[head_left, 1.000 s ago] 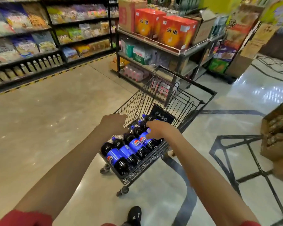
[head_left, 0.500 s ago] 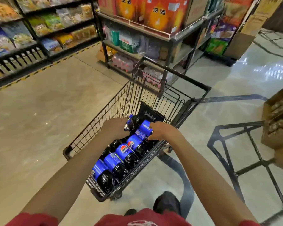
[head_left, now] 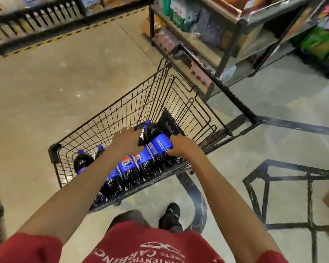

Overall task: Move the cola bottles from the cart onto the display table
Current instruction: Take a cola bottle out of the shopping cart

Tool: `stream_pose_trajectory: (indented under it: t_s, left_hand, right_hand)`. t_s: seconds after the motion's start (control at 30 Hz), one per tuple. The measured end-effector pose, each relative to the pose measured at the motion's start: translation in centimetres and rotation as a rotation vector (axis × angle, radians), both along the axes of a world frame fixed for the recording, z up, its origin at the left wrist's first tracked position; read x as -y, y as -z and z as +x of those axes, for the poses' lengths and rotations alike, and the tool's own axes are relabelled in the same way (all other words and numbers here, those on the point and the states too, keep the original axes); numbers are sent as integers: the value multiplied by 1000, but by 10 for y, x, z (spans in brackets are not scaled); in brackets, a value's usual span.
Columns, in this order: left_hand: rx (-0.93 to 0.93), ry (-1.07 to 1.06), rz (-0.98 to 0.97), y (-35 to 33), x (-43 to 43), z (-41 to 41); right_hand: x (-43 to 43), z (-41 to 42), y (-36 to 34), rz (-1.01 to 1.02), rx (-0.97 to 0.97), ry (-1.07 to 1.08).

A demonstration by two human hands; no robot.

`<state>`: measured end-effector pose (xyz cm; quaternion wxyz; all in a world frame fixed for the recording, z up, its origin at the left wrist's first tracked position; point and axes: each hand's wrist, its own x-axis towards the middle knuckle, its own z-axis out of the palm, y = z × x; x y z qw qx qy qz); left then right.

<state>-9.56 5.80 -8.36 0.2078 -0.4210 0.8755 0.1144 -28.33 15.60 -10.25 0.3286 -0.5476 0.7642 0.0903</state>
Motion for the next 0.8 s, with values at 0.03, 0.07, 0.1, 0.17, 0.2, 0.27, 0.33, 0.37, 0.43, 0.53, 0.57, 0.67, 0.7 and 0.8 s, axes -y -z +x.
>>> stream_pose_trajectory:
  t_s: [0.03, 0.07, 0.1, 0.17, 0.2, 0.27, 0.33, 0.37, 0.43, 0.53, 0.57, 0.67, 0.7, 0.8]
  left_hand:
    - [18, -18, 9, 5, 0, -3]
    - [32, -36, 20, 11, 1, -6]
    - [45, -49, 32, 18, 2, -9]
    - [89, -66, 63, 31, 7, -15]
    - [104, -75, 73, 36, 11, -17]
    - [112, -101, 84, 48, 19, -22]
    - [103, -123, 98, 61, 29, -25]
    - [95, -129, 111, 69, 34, -26]
    - [82, -141, 144, 85, 45, -31]
    - [61, -163, 233, 116, 60, -40]
    - [54, -177, 266, 128, 65, -43]
    - [25, -229, 342, 161, 79, -52]
    - [9, -256, 363, 172, 83, -55]
    - [-37, -322, 387, 200, 92, -66]
  right_hand:
    - [3, -5, 6, 10, 11, -7]
    - [6, -9, 11, 24, 16, -21]
    - [10, -12, 17, 35, 11, -39]
    - [16, -17, 27, 58, 3, -65]
    - [20, -18, 33, 72, 2, -79]
    - [30, -18, 45, 100, -2, -114]
    - [41, -18, 57, 119, -3, -142]
    - [47, -18, 64, 128, -3, -149]
    - [59, -18, 77, 146, -7, -150]
    - [76, -17, 102, 197, 13, -128]
    - [81, -16, 112, 213, 21, -118]
    - [92, -16, 137, 243, 31, -69]
    - [94, -16, 145, 250, 35, -52]
    - [95, -19, 167, 254, 7, -9]
